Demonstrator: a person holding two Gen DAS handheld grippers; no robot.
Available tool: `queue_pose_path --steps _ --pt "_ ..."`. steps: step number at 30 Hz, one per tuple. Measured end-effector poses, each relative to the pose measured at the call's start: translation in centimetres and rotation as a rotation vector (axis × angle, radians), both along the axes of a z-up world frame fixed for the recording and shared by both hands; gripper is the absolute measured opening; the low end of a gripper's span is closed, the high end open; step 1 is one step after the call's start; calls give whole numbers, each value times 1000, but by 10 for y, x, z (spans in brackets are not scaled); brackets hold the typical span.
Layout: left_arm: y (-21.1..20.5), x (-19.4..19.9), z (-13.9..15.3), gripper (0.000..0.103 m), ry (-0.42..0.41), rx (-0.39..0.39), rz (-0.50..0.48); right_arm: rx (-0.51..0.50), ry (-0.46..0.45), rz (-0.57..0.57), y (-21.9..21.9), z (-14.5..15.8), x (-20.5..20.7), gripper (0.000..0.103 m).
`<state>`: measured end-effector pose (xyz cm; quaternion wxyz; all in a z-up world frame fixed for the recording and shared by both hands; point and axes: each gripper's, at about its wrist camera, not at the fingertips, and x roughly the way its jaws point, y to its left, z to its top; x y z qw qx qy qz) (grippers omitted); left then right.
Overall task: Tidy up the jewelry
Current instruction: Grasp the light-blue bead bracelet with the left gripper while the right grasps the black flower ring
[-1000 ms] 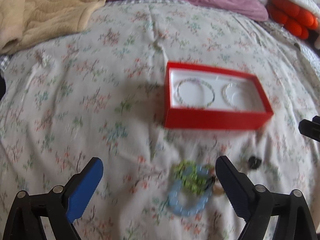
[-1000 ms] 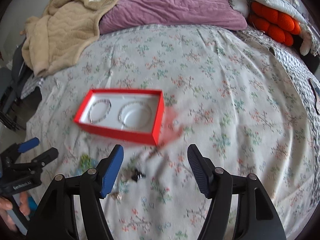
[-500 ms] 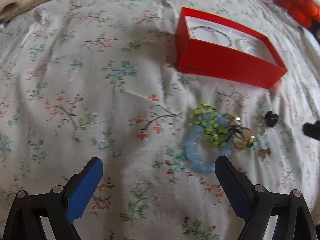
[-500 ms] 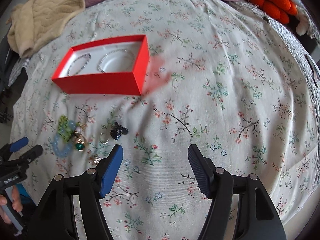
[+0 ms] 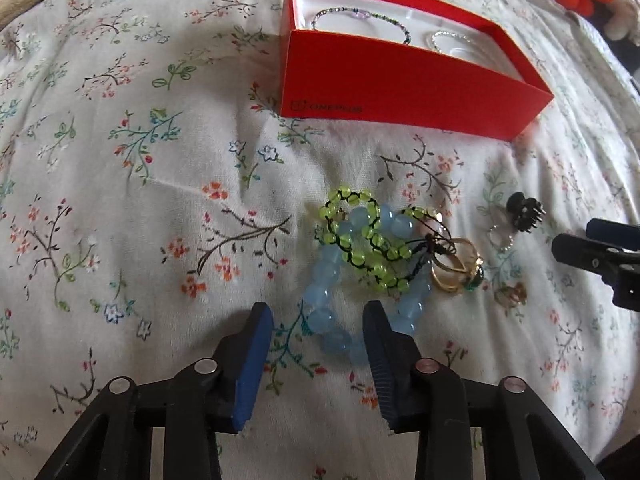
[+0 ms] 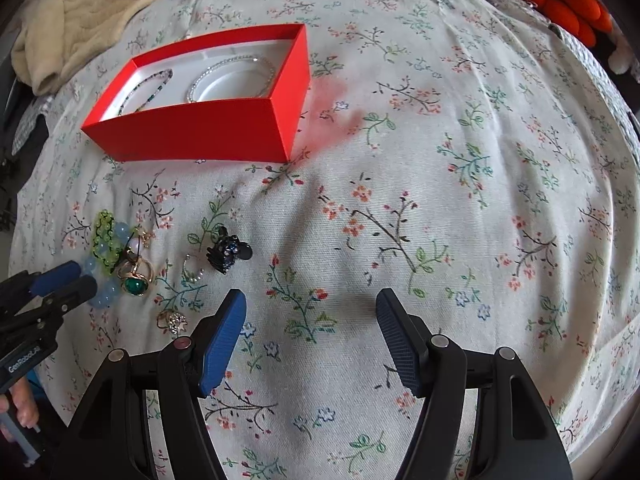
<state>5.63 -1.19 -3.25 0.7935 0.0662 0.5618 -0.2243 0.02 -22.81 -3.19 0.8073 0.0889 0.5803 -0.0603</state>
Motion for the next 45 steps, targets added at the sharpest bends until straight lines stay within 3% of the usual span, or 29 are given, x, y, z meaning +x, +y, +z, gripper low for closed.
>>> queue_pose_path --steps 3,5,7,8,19,30,45 --pt "-8 0 -3 35 -21 33 -19 2 1 7 1 0 2 70" --pt "-12 0 -5 28 -42 61 -30 3 -4 11 3 1 5 70" --pt "-18 0 -5 9 -63 90 -35 -1 -6 13 2 1 6 70" --pt "-20 1 -5 8 -67 96 -35 -3 -3 11 2 0 6 70" --pt "7 -13 16 8 -82 12 -10 -10 -2 7 3 -3 7 70" --pt "42 -7 29 8 -100 -32 77 -21 -5 18 12 -4 9 70" --pt "79 -1 59 8 -156 -113 164 51 -31 -12 8 1 20 70"
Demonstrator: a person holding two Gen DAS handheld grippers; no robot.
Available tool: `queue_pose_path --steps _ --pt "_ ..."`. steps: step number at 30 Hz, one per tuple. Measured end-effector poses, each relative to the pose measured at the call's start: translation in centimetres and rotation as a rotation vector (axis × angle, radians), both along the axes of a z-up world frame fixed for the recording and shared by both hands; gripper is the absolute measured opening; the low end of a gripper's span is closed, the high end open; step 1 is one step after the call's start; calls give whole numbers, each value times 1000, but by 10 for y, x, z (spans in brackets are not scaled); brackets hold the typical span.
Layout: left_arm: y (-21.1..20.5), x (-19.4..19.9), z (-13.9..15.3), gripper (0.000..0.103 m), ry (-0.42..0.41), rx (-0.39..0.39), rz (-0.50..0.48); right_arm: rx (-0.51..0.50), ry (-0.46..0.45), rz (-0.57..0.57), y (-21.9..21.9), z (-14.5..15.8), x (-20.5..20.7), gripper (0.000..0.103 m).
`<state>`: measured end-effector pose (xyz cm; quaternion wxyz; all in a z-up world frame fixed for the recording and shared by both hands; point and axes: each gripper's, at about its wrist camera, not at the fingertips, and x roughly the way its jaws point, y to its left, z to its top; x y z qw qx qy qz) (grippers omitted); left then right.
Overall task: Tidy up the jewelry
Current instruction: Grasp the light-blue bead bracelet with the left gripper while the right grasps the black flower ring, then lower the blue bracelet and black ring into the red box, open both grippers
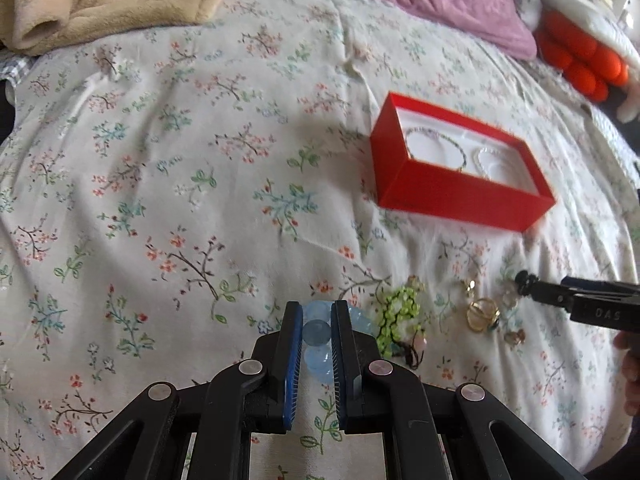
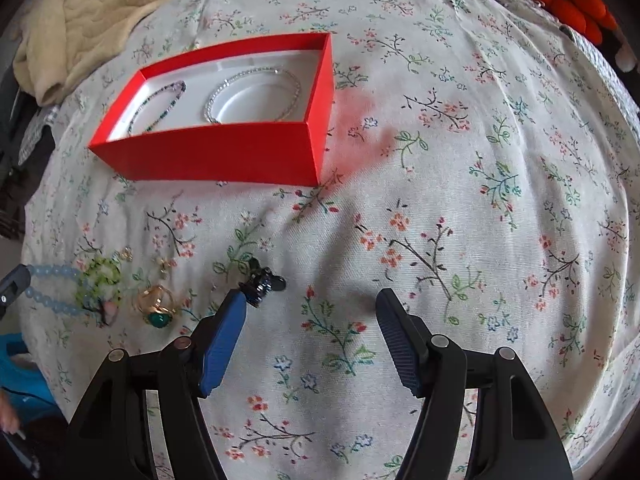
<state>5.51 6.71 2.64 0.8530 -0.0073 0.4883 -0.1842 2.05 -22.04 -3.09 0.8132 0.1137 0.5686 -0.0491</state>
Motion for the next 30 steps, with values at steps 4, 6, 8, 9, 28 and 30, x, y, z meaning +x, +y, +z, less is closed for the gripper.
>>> queue_pose_path --steps 4,6,8,9,28,30 --pt "6 0 6 8 -15 -10 13 9 -18 1 5 3 6 70" --pt "8 1 6 8 -18 -7 22 9 -22 14 10 3 10 69" --pt "9 2 7 8 -20 -9 28 15 -21 23 14 2 13 63" --pt "9 2 7 8 -21 -10 30 16 -19 27 17 1 17 55" --pt "-8 1 13 8 -36 -9 5 55 -30 31 16 8 18 27" --pt "-10 1 16 8 -41 -12 0 53 -47 31 16 16 16 27"
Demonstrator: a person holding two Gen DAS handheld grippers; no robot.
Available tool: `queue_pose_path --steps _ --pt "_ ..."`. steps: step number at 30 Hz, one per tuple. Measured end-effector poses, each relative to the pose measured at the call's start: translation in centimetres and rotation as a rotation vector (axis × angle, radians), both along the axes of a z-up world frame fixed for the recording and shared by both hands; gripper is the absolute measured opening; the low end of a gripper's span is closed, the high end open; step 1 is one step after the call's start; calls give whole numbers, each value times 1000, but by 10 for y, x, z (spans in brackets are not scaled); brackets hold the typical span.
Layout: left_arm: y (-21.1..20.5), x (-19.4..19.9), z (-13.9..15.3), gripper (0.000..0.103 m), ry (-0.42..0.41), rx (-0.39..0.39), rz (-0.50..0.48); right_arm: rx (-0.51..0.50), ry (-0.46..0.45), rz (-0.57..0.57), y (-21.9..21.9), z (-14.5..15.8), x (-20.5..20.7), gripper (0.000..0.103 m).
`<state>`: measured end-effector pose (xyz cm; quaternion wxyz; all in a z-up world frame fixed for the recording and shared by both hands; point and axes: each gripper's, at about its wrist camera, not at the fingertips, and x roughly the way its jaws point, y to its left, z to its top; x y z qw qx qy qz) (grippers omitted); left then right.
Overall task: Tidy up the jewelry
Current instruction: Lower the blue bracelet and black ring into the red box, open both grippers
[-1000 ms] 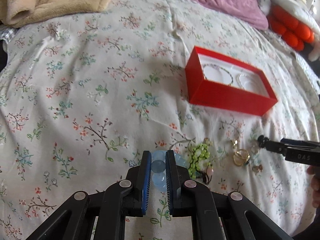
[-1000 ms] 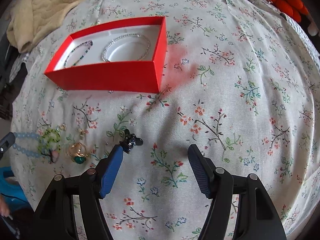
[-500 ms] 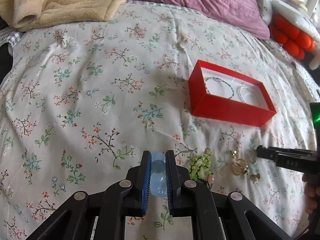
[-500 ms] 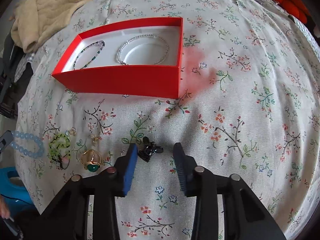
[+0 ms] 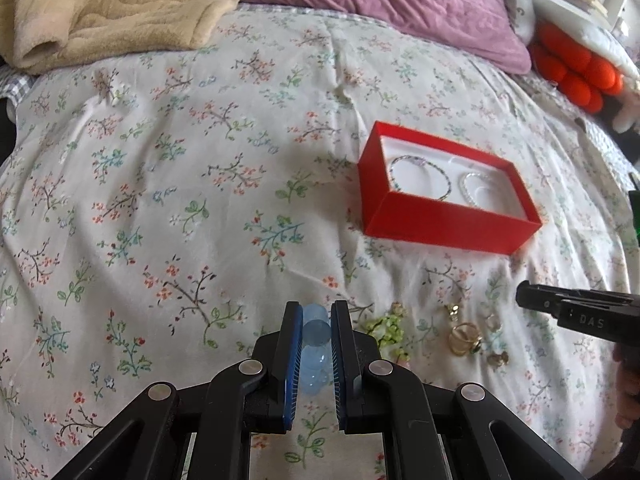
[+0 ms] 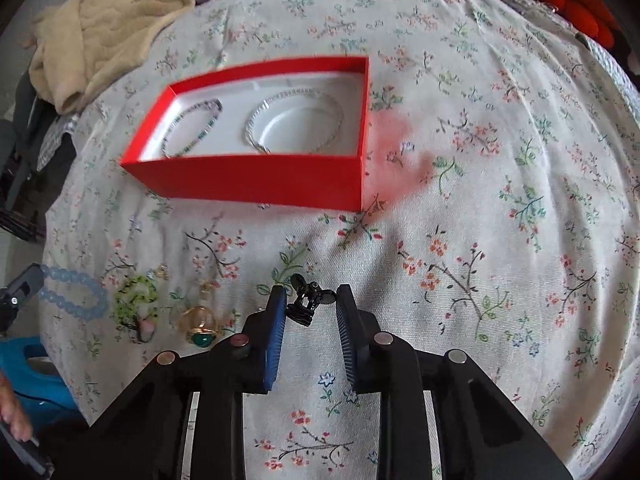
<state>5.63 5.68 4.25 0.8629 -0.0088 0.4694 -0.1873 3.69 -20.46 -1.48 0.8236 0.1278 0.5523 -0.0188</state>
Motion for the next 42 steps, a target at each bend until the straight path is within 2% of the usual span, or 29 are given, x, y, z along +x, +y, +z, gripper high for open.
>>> queue_pose_path --steps 10,23,36,42 --pt "-20 -2 21 8 -35 -24 -27 4 -47 -10 -4 30 -12 27" --pt "-66 2 49 8 -81 -41 -70 50 -127 -44 -17 68 0 27" --pt "-114 27 67 8 -101 4 -133 46 -157 -45 -29 75 27 27" --pt "-134 45 69 8 -94 -30 -150 51 -147 -32 -29 66 43 27"
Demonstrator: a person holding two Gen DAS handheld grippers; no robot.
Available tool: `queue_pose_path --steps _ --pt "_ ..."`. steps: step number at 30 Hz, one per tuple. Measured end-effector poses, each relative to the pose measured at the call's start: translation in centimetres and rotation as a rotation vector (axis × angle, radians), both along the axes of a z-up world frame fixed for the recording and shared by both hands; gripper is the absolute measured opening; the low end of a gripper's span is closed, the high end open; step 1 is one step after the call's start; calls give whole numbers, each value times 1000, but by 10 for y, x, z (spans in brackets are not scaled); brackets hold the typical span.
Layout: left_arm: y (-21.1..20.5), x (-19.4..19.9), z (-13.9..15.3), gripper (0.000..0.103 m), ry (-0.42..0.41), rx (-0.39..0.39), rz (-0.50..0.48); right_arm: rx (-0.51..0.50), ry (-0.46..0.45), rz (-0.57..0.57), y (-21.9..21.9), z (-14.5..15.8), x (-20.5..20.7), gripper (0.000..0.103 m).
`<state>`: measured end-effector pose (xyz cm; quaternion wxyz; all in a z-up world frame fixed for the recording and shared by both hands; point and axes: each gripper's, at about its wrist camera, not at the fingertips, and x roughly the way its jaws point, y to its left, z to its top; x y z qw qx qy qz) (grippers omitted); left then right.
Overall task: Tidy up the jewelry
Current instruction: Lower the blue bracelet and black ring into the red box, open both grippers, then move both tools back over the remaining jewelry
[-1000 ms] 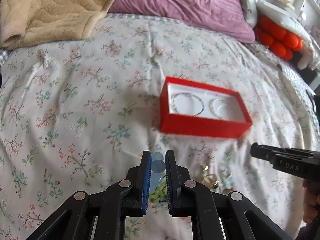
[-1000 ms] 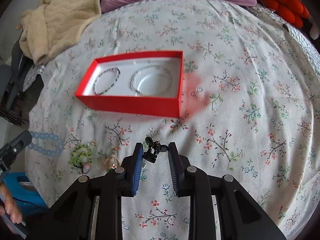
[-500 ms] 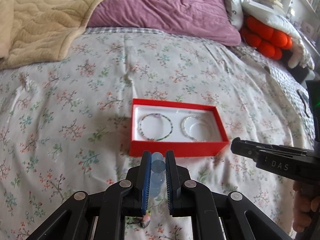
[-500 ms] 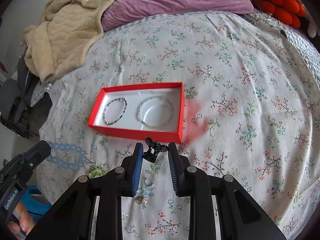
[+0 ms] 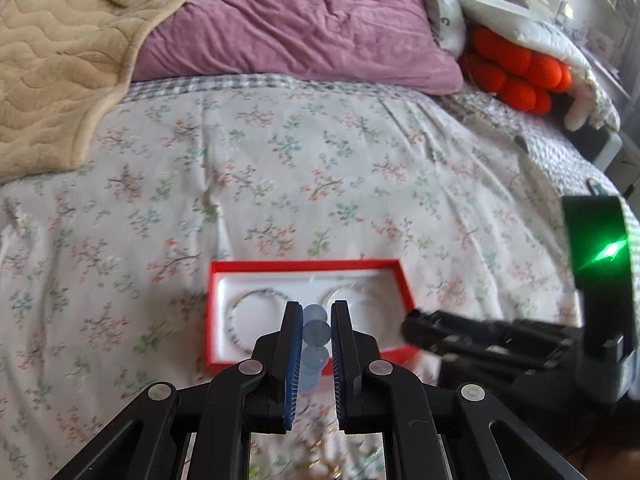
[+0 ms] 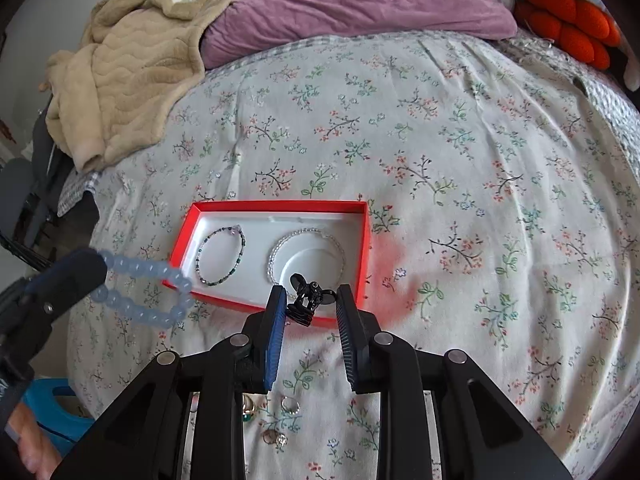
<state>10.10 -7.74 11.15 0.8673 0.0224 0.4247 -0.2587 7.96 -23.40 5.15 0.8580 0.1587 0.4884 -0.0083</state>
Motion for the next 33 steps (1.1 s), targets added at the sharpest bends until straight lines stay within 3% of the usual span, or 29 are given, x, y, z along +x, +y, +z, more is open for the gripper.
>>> queue_pose_path --steps 5,11,21,28,30,33 --pt "-5 19 -21 8 52 -14 10 -2 15 3 -3 -9 13 27" --pt "1 40 -50 8 103 24 48 -8 34 18 -6 -18 23 27" --pt "2 61 -78 9 101 109 66 -30 54 49 2 -30 38 27" --pt "3 62 -80 10 92 139 63 -29 73 47 1 -36 42 28" --pt "3 60 -78 14 79 149 62 -33 70 50 2 -34 41 28" --pt "4 59 -75 35 76 153 62 -50 67 54 3 -30 40 29"
